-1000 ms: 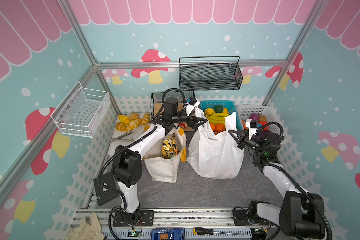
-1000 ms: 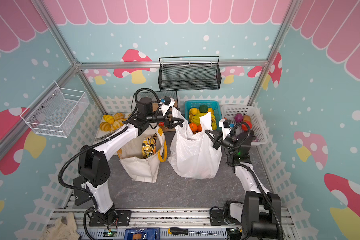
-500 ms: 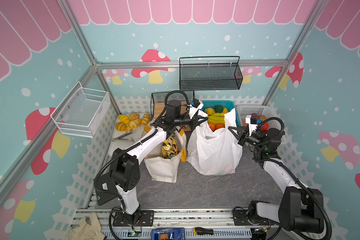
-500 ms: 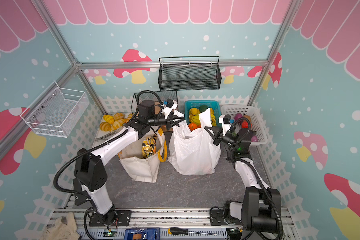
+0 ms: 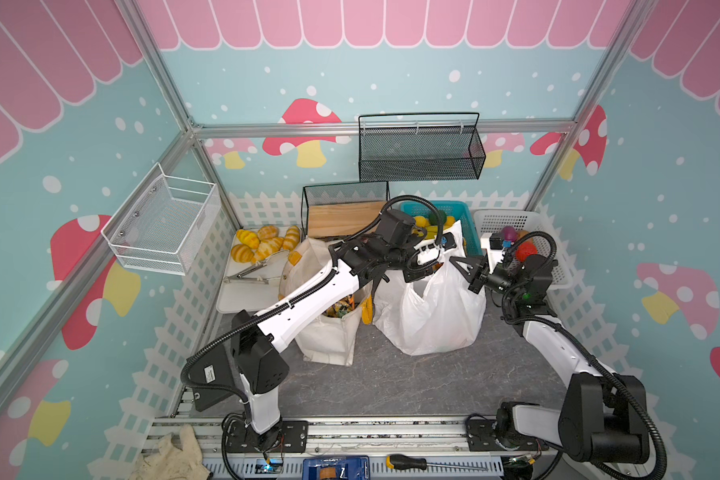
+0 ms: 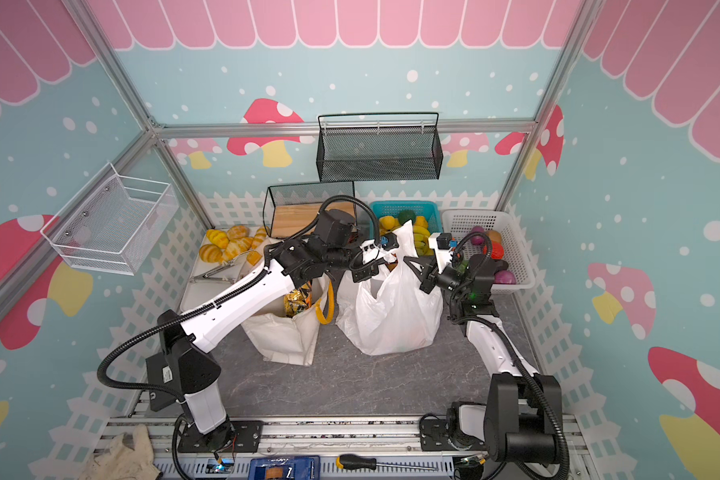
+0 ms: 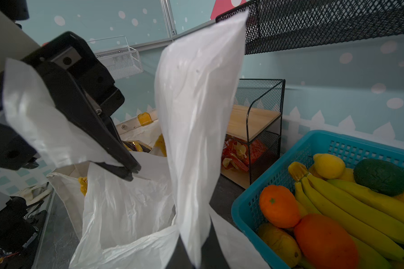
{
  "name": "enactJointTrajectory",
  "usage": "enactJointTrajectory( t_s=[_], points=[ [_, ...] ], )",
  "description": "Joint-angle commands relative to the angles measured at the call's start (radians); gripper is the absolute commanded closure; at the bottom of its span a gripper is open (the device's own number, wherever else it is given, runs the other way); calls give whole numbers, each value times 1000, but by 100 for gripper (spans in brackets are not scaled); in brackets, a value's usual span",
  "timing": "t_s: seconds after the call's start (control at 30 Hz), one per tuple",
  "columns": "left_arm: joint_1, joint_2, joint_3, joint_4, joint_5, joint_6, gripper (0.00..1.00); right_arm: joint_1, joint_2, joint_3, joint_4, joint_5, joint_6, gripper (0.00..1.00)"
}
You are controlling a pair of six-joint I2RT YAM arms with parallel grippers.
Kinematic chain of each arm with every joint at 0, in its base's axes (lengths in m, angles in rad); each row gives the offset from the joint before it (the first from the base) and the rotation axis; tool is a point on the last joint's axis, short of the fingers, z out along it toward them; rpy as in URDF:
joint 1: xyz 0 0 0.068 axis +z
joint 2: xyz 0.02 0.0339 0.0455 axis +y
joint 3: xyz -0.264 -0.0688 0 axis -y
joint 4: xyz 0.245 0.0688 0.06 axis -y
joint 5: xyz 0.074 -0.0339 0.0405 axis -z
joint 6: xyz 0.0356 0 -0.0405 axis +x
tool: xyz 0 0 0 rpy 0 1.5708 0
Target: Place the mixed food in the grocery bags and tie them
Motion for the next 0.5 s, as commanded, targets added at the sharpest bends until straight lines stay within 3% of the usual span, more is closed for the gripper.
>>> enactJointTrajectory(
  t_s=[0.0,0.3,0.47],
  points=[
    [-12,43,74,-148,-53,90,92,5,-4,-5,-30,33,-48,100],
    [48,13,89,-230,242,102,47,5,-8,-19,-29,41,-50,100],
    [83,-3,82,-273,310,140,25,5,-15,-18,-33,37,-50,100]
  ],
)
